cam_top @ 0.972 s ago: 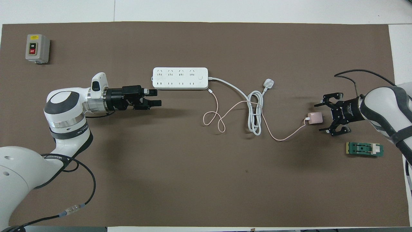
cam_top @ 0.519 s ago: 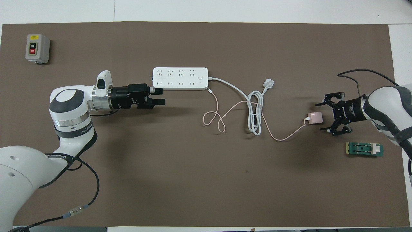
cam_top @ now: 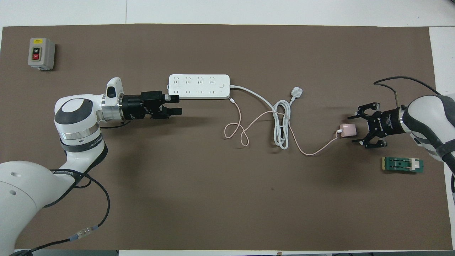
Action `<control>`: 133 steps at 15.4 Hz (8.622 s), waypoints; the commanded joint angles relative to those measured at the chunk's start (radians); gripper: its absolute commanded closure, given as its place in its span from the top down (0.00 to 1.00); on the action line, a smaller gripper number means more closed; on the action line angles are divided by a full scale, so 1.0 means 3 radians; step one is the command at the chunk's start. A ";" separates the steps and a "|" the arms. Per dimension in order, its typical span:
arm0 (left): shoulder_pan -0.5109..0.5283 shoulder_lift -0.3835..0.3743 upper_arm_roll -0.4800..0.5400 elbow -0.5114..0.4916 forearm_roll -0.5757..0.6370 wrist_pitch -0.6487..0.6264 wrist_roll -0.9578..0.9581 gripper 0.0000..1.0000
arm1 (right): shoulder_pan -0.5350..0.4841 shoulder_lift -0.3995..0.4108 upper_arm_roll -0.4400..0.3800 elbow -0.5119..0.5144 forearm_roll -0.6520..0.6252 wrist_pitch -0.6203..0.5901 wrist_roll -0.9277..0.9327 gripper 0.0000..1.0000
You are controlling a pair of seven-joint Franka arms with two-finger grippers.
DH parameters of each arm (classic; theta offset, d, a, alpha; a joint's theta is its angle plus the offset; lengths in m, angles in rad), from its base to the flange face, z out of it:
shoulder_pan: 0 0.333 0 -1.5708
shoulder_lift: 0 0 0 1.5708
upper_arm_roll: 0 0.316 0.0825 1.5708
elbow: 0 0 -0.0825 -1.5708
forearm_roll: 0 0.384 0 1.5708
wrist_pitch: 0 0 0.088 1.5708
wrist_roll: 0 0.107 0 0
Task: Plug charger into power strip
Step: 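Close the right gripper on the pink charger, then lift the pink charger with the right gripper and carry it toward the strip, then align the charger prongs with a strip socket using the right gripper, then push the charger into the socket while the left gripper holds the strip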
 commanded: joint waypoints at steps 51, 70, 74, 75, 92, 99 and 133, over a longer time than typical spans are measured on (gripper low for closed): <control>-0.0611 -0.0230 -0.0166 0.0269 -0.0789 0.0803 -0.0203 1.00 | 0.1981 0.0485 0.0059 0.1916 0.0214 0.0101 0.2842 0.00; -0.0683 -0.0174 -0.0156 0.0310 -0.0748 0.1120 -0.0162 0.59 | 0.2088 0.0865 0.0048 0.2424 -0.0068 -0.0088 0.3256 0.00; -0.0591 -0.0051 -0.0135 0.0550 -0.0743 0.1126 -0.0193 0.59 | 0.2088 0.0865 0.0043 0.2424 -0.0068 -0.0083 0.3251 0.00; -0.0580 -0.0015 -0.0135 0.0606 -0.0743 0.1131 -0.0193 0.59 | 0.2083 0.0865 0.0043 0.2419 -0.0068 -0.0078 0.3251 0.00; -0.0606 0.0118 -0.0166 0.0505 -0.1116 0.0798 -0.0004 0.61 | 0.2078 0.0865 0.0043 0.2403 -0.0073 -0.0099 0.3211 0.00; -0.0626 0.0123 -0.0161 0.0469 -0.1111 0.0773 0.0037 0.57 | 0.2068 0.0860 0.0048 0.2383 -0.0062 -0.0114 0.3098 0.00; -0.0677 0.0108 -0.0156 0.0453 -0.1081 0.0824 0.0236 0.00 | 0.2042 0.0855 0.0048 0.2383 -0.0037 -0.0099 0.3067 0.00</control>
